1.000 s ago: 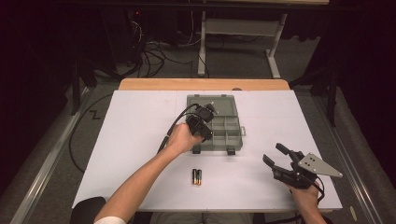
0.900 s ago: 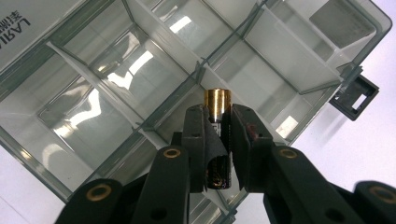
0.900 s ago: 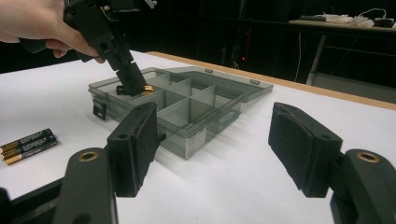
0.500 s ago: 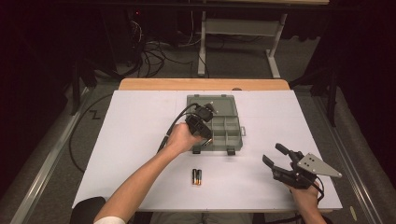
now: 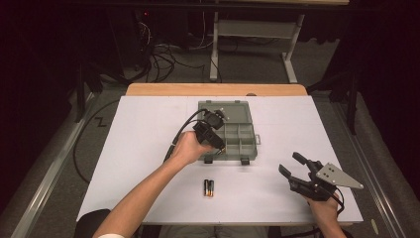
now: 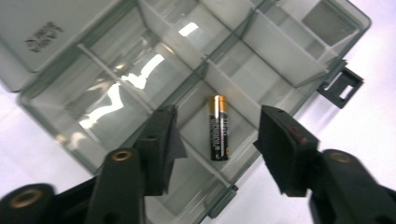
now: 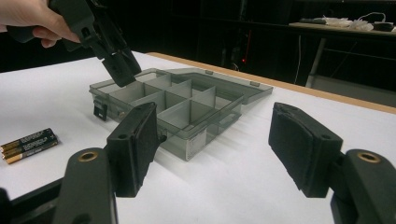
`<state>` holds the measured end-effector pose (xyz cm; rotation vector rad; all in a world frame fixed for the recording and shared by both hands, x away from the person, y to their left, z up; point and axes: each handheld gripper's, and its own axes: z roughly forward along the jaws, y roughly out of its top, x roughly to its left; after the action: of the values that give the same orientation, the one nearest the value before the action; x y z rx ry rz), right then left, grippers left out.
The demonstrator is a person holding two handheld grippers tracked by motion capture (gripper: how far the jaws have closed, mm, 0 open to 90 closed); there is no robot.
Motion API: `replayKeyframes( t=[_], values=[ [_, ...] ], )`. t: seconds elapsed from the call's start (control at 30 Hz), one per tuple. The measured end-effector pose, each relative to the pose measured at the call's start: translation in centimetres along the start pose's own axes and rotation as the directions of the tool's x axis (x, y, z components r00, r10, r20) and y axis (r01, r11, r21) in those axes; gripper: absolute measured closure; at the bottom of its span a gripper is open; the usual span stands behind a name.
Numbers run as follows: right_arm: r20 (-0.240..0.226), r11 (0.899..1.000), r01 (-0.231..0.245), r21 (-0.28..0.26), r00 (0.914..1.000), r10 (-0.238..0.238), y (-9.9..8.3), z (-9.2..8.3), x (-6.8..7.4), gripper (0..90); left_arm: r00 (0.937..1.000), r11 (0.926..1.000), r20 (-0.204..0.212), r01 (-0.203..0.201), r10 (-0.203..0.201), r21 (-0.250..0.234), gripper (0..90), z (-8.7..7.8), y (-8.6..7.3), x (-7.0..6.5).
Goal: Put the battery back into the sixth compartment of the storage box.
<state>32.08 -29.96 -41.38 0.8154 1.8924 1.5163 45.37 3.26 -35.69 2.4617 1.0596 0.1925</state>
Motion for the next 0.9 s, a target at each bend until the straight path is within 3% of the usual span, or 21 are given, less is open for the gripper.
replayKeyframes(
  t=[0.3, 0.9],
  values=[
    [0.0, 1.0, -0.001, -0.001, 1.0, 0.001, 0.0, 0.0, 0.0, 34.5, 0.9997, 0.9993, -0.006, 0.022, -0.022, -0.029, 41.3, -0.7, -1.0, 0.1],
    [0.014, 1.0, 0.002, -0.012, 0.9999, -0.002, 0.1, -0.1, 0.0, 34.9, 0.9998, 0.9986, 0.017, 0.009, -0.008, -0.053, 41.8, -1.6, -2.8, -0.1]
  ],
)
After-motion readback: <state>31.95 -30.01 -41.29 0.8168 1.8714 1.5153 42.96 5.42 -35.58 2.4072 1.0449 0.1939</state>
